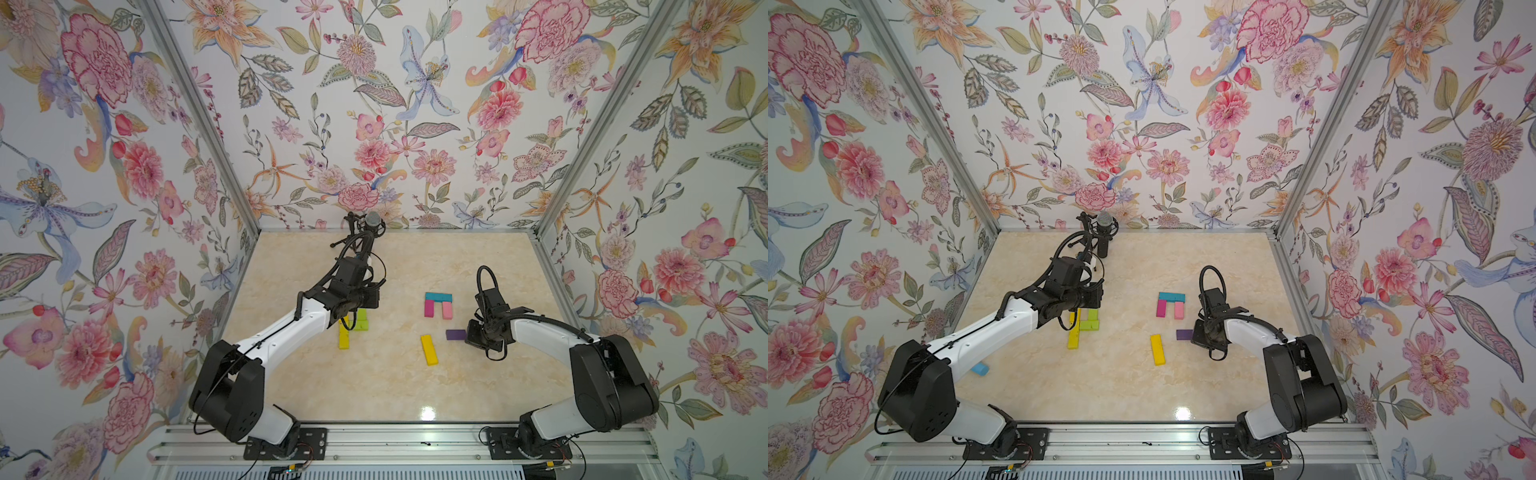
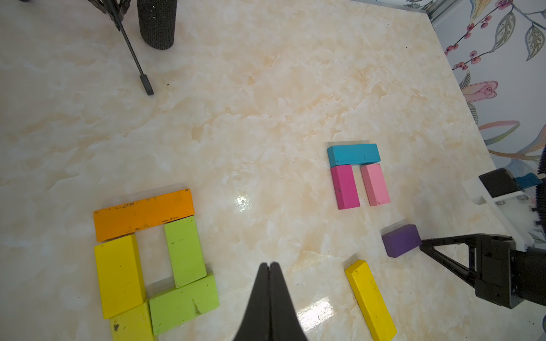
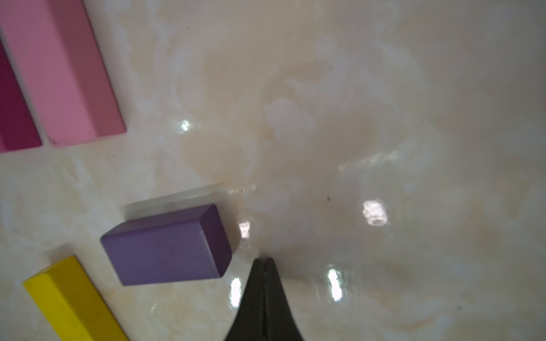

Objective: Assemble the letter p with building blocks
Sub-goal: Adjust the building block at the center of the board.

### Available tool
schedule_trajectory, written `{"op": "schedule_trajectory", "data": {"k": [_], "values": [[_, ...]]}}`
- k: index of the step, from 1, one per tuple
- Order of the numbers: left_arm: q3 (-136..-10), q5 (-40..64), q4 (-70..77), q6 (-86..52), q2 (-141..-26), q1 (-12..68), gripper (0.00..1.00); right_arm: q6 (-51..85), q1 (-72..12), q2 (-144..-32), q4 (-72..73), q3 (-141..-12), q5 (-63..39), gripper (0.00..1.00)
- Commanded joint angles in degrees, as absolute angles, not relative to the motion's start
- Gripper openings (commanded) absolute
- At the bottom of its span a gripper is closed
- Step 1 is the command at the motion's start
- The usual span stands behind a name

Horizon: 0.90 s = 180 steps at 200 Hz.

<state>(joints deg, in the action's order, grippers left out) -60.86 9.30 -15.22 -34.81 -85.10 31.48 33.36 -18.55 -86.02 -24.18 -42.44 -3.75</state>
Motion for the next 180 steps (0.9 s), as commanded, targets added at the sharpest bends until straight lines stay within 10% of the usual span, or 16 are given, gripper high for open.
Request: {"op": "schedule_trajectory", "data": {"k": [1,180], "values": [[-62.1,13.7,-13.6,-35.5,-86.4,34.8,0.04,33.0,-18.5,-87.7,-22.5,-41.7,-3.9,0.00],[-81.7,18.1,-18.6,-36.7,-115.4,51.5,0.00,28.5,-13.8,-86.0,-19.6,-41.7,-6.8,0.00]]}}
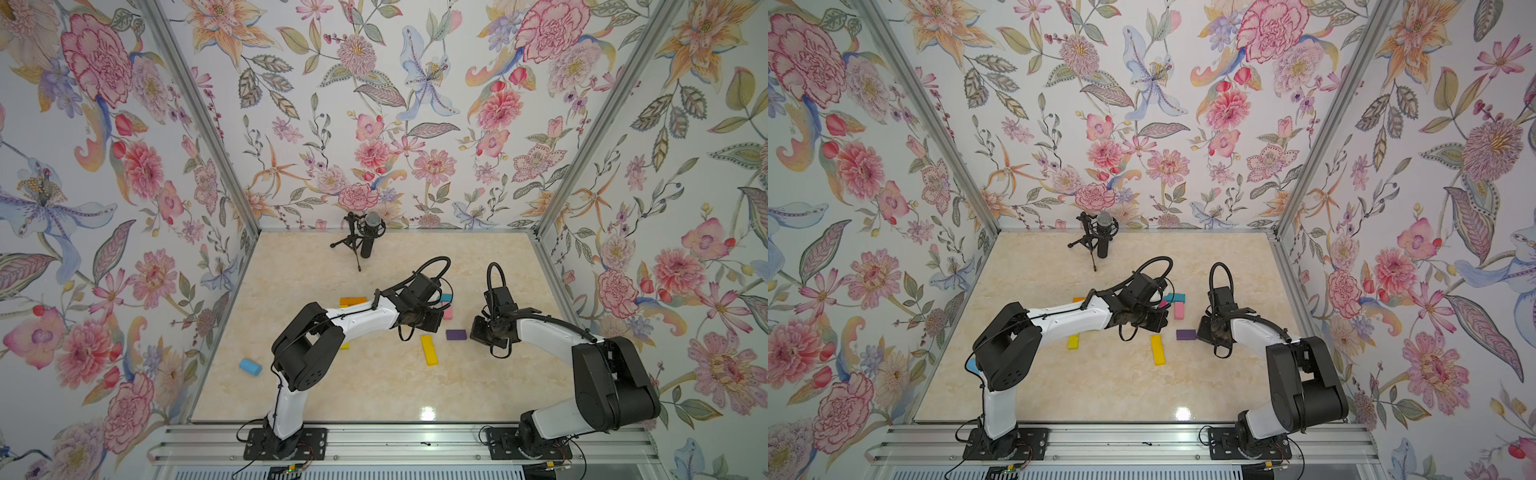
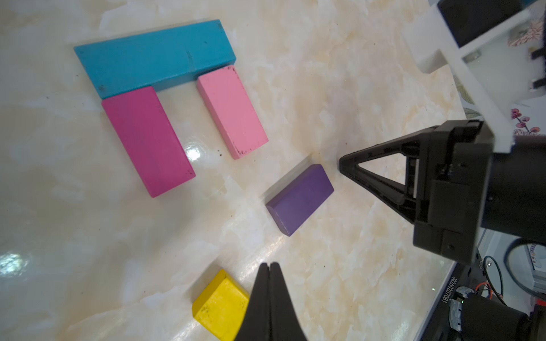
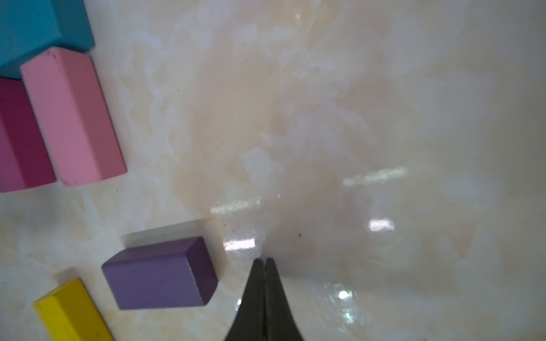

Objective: Assemble the letter p with building blocks
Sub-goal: Adjust the building block at the center of the board.

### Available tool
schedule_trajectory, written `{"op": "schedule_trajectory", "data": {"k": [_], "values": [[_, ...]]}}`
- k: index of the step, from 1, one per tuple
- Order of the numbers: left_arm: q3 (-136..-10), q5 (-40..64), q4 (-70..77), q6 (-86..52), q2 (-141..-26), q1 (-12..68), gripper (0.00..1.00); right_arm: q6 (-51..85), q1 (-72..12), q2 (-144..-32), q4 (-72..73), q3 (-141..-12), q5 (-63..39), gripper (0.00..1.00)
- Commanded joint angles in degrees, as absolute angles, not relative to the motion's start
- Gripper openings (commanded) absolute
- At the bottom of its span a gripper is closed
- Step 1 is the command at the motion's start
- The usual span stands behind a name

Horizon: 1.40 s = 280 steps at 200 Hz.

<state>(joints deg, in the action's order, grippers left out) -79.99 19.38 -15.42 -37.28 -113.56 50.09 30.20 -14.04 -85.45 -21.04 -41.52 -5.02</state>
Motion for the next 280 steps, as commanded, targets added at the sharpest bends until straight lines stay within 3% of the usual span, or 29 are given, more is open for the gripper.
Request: {"op": "schedule_trajectory", "data": {"k": [1,80,280], "values": [[-81.7,18.1,-18.7,-36.7,-115.5,51.5,0.00,28.5,-13.8,-86.1,-19.6,-41.7,-6.9,0.00],[-85.9,14.2,-22.1,-36.8,-119.9,53.5,0.00,28.8,-14.1,-88.6,-15.7,-40.3,-12.6,0.00],[-87.9,13.3,-24.2,-36.3,-123.0,53.6,0.00,31.0,-17.5,-92.3,-13.7,-42.2,-13.9,0.00]]}}
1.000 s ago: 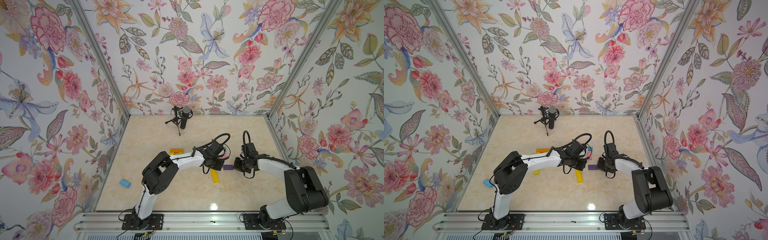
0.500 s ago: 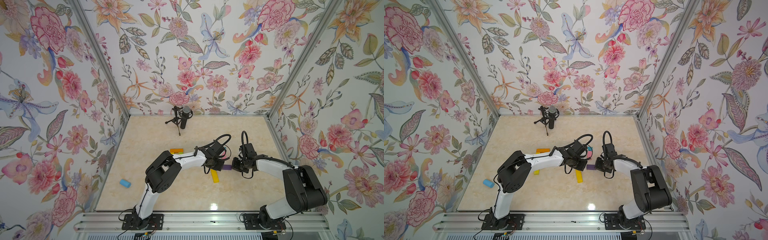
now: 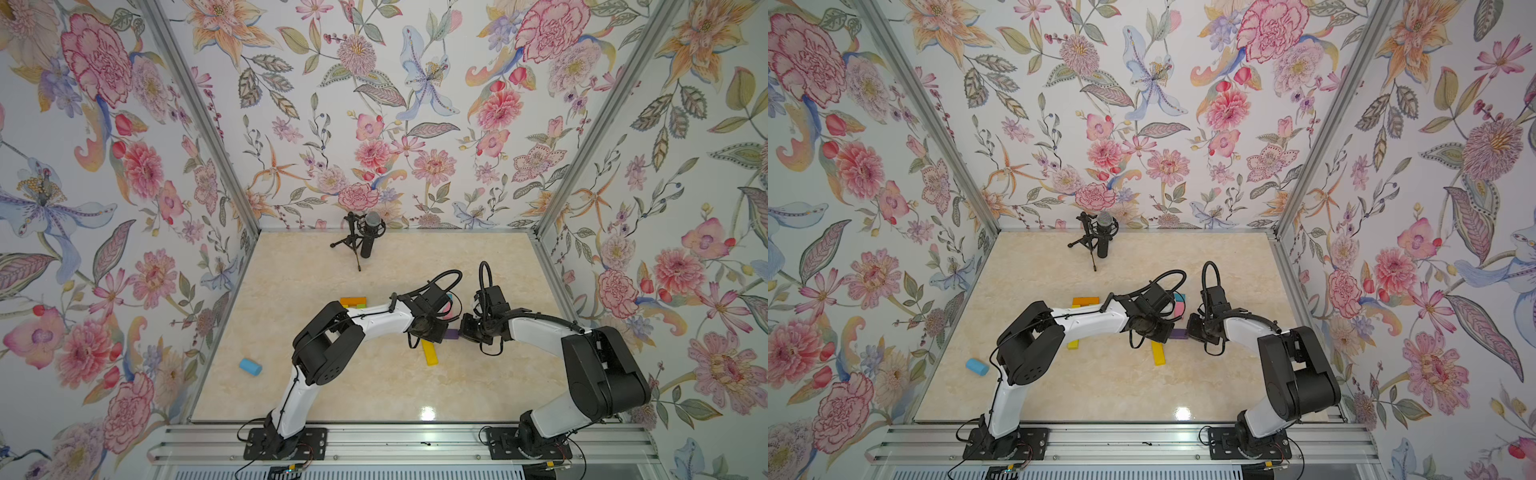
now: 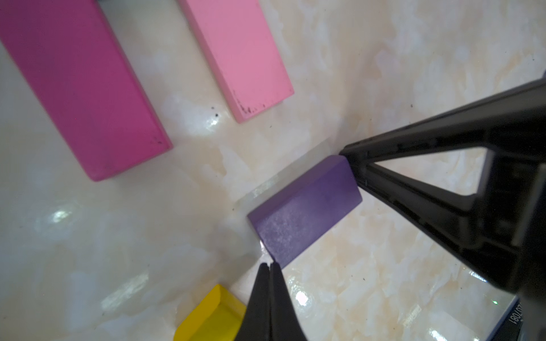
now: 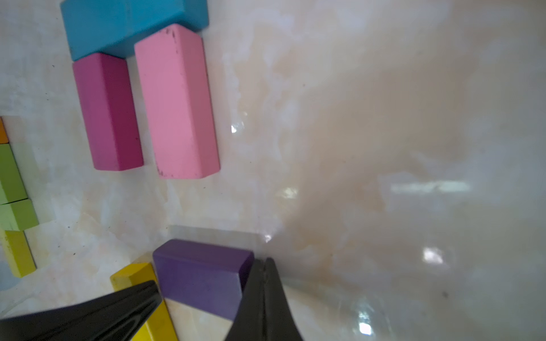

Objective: Assemble the letter p with building blocks
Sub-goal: Adjust the building block at the center of the board.

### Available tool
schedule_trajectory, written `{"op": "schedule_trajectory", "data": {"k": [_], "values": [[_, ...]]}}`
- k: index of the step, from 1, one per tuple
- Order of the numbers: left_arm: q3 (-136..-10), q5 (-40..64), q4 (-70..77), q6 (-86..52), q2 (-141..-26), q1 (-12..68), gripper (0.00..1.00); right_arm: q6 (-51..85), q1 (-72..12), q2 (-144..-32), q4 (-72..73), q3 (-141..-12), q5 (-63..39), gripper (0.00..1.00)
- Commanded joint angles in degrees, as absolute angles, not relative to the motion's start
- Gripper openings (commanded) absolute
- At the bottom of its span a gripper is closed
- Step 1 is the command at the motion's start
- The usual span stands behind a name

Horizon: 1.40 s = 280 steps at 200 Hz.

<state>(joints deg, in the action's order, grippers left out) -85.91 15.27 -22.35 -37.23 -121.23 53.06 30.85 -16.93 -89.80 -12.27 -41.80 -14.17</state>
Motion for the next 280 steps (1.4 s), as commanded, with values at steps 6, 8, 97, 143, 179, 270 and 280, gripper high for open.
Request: {"op": "schedule_trajectory", "data": {"k": [6,8,97,143,179,270,280], "values": [[-88.1,13.2,-24.3,-36.3,-123.0,53.6,0.00,31.0,-17.5,-92.4,-13.7,-42.3,-14.0,0.00],[-88.1,13.1,-24.4,-36.3,-123.1,53.6,0.00,30.9,-17.4,-92.5,-13.7,-42.4,-14.0,0.00],[-90.8,12.6,-25.0,-37.0,-124.6,51.7,0.00,30.5,-17.3,-94.6,-13.5,-43.8,-14.7,0.00],[-92.1,11.3,-24.8,-37.7,-125.1,50.4,0.00,30.3,-17.0,-95.3,-13.5,-43.9,-14.8,0.00],[-90.4,9.1,-22.5,-38.3,-120.2,48.9,0.00,30.5,-16.0,-93.2,-13.6,-43.5,-14.1,0.00],[-104.8,6.5,-29.4,-34.0,-125.5,46.6,0.00,28.6,-13.1,-93.5,-14.8,-49.6,-12.2,0.00],[-106.2,6.1,-30.5,-33.7,-126.5,46.6,0.00,28.5,-12.9,-94.0,-15.0,-50.5,-12.2,0.00]]}}
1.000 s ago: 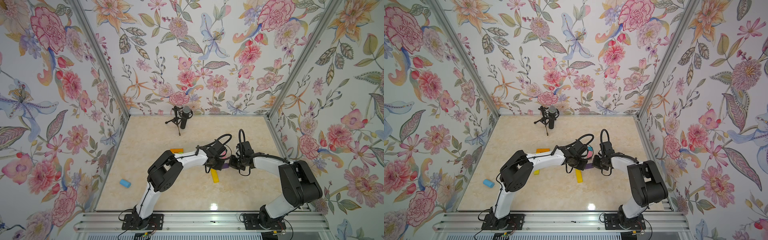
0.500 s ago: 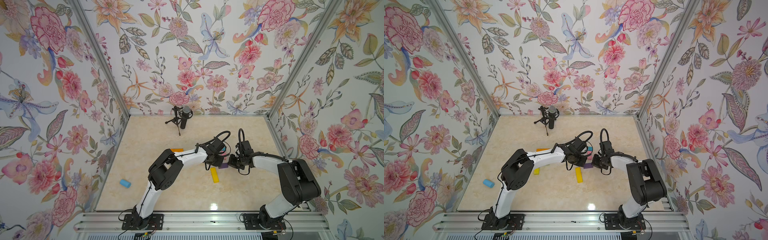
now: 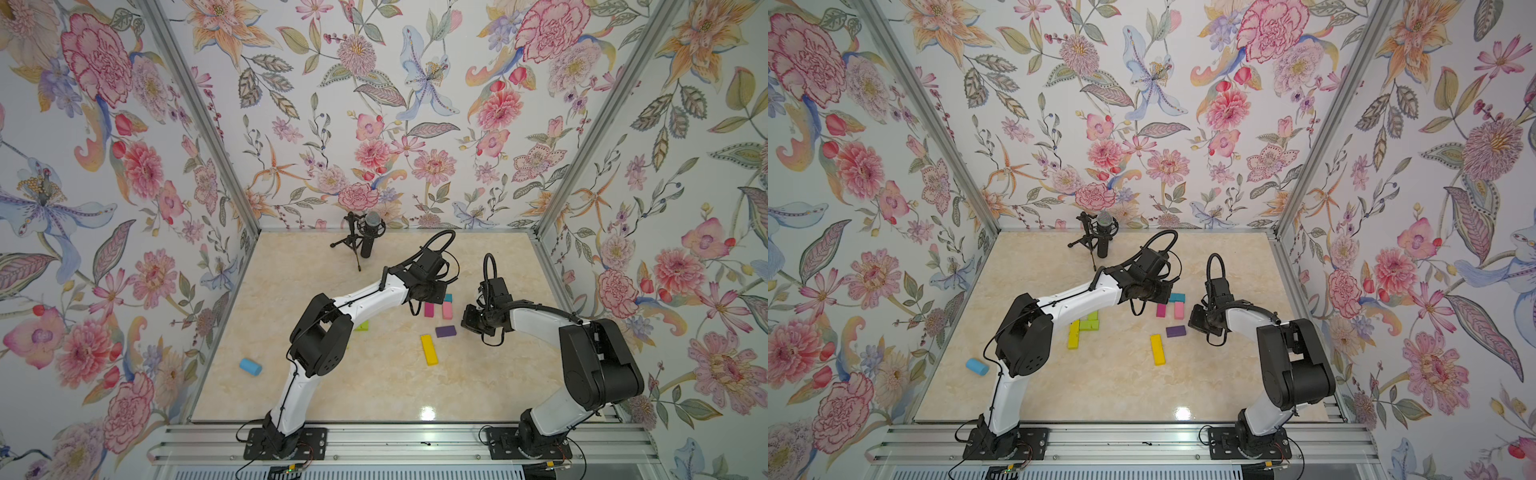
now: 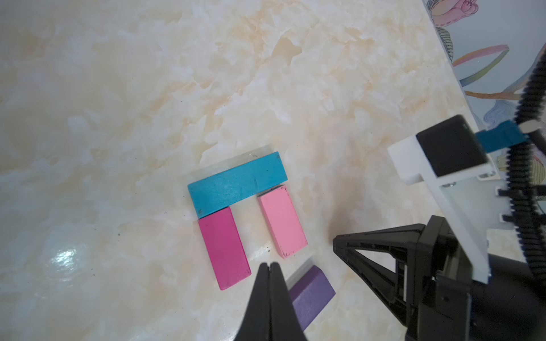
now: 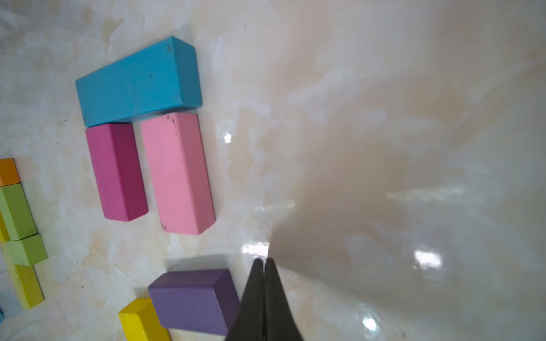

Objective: Assemble the letter p with building blocks
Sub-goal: Adjust the building block at the center of the board.

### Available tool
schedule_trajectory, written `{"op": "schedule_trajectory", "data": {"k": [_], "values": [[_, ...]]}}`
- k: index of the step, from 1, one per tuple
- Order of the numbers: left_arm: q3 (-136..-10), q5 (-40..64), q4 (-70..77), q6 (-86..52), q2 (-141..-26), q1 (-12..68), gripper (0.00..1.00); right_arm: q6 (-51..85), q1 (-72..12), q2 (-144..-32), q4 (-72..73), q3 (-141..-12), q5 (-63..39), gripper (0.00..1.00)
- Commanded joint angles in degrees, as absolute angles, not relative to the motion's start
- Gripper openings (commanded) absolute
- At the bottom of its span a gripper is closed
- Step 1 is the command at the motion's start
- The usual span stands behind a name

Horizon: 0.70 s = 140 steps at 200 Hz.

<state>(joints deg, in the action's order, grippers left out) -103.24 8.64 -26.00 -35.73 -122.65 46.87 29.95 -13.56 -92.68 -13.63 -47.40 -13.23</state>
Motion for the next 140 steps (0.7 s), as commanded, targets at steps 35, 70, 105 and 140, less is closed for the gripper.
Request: {"op": "schedule_trajectory", "data": {"k": [35,70,105,140], "values": [[-109.5,5.9,-32.1,-33.3,-129.1,46.6,0.00,27.9,-12.6,-96.5,-15.0,-53.3,-12.7,0.00],[-110.6,6.9,-32.7,-33.2,-130.5,46.6,0.00,28.1,-12.6,-97.9,-15.0,-54.9,-12.8,0.00],[-109.4,7.7,-31.4,-33.5,-130.1,46.7,0.00,28.0,-12.6,-98.8,-15.0,-55.6,-13.0,0.00],[-109.4,8.9,-30.8,-33.6,-130.3,47.0,0.00,28.0,-12.5,-99.2,-15.0,-55.8,-12.9,0.00]]}}
